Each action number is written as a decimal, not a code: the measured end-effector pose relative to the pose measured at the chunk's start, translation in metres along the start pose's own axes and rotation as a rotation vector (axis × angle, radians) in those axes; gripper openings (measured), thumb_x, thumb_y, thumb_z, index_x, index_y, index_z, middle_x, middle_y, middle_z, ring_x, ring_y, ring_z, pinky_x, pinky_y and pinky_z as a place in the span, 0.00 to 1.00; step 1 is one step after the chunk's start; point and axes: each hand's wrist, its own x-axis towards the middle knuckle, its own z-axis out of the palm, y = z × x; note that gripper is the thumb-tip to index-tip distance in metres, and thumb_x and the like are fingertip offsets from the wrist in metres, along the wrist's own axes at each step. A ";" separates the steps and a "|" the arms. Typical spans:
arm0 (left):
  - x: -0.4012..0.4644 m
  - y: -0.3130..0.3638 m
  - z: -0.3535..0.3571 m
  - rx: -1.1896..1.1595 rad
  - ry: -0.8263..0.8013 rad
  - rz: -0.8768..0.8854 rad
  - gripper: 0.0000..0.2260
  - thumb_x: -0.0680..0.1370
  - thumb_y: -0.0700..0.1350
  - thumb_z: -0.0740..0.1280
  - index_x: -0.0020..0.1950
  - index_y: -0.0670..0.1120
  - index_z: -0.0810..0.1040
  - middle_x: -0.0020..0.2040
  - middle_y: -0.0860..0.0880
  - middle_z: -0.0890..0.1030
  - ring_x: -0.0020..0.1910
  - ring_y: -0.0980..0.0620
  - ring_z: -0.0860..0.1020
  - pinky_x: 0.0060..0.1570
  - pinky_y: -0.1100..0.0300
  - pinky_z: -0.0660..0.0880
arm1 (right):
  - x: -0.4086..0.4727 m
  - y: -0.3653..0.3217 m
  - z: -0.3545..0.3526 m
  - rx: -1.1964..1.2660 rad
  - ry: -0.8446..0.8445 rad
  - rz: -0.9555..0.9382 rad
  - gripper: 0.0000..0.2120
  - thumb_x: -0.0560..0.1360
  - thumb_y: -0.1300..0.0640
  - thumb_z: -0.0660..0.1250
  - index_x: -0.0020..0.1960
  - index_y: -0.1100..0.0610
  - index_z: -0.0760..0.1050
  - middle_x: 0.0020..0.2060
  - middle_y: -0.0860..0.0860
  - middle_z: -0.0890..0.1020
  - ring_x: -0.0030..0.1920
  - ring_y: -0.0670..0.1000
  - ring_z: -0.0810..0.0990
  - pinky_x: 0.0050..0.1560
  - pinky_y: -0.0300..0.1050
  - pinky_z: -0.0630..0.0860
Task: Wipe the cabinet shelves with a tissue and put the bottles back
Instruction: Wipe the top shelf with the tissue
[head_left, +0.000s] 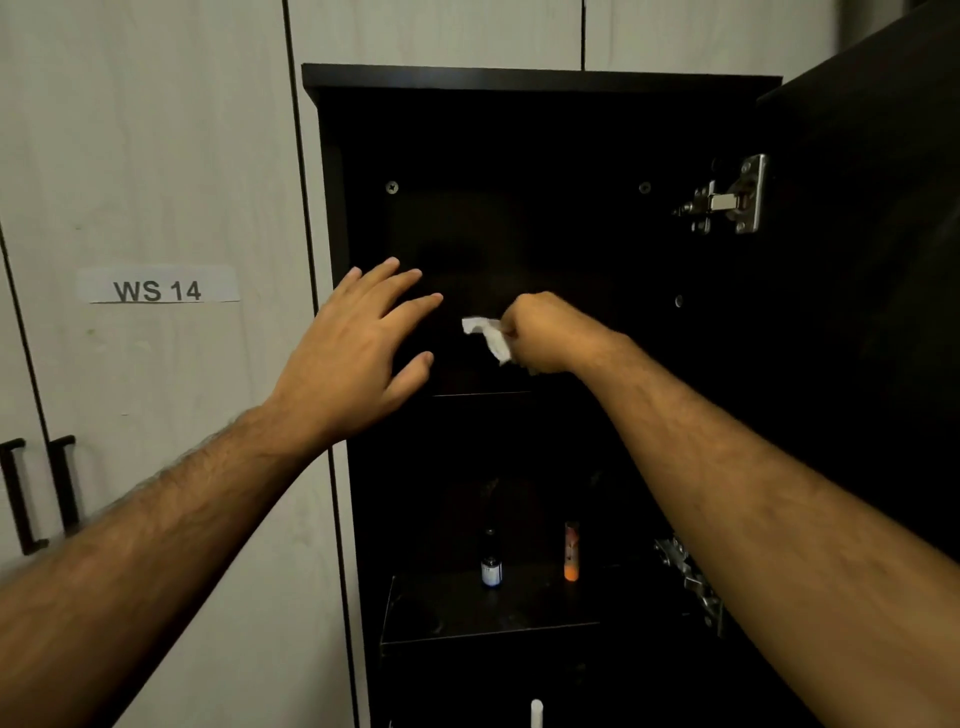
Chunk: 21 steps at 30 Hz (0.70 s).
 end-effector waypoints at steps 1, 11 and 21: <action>-0.001 -0.002 -0.002 0.004 -0.002 -0.002 0.25 0.79 0.51 0.65 0.75 0.47 0.67 0.76 0.43 0.65 0.78 0.46 0.56 0.77 0.48 0.49 | 0.008 -0.008 0.005 -0.037 -0.037 -0.013 0.07 0.77 0.62 0.63 0.45 0.56 0.79 0.39 0.51 0.80 0.40 0.50 0.80 0.34 0.43 0.73; -0.016 -0.014 -0.010 0.011 -0.033 -0.027 0.24 0.79 0.49 0.66 0.74 0.46 0.69 0.75 0.43 0.66 0.78 0.44 0.57 0.76 0.44 0.52 | 0.013 -0.014 0.010 -0.129 -0.225 -0.118 0.11 0.73 0.66 0.63 0.42 0.54 0.81 0.42 0.51 0.83 0.43 0.52 0.80 0.42 0.44 0.76; -0.021 -0.001 -0.011 -0.082 0.001 0.004 0.24 0.78 0.52 0.60 0.72 0.46 0.72 0.74 0.44 0.68 0.78 0.46 0.58 0.77 0.45 0.52 | -0.112 0.035 -0.011 0.201 -0.348 -0.005 0.09 0.70 0.67 0.66 0.37 0.57 0.83 0.30 0.52 0.84 0.30 0.47 0.82 0.32 0.40 0.78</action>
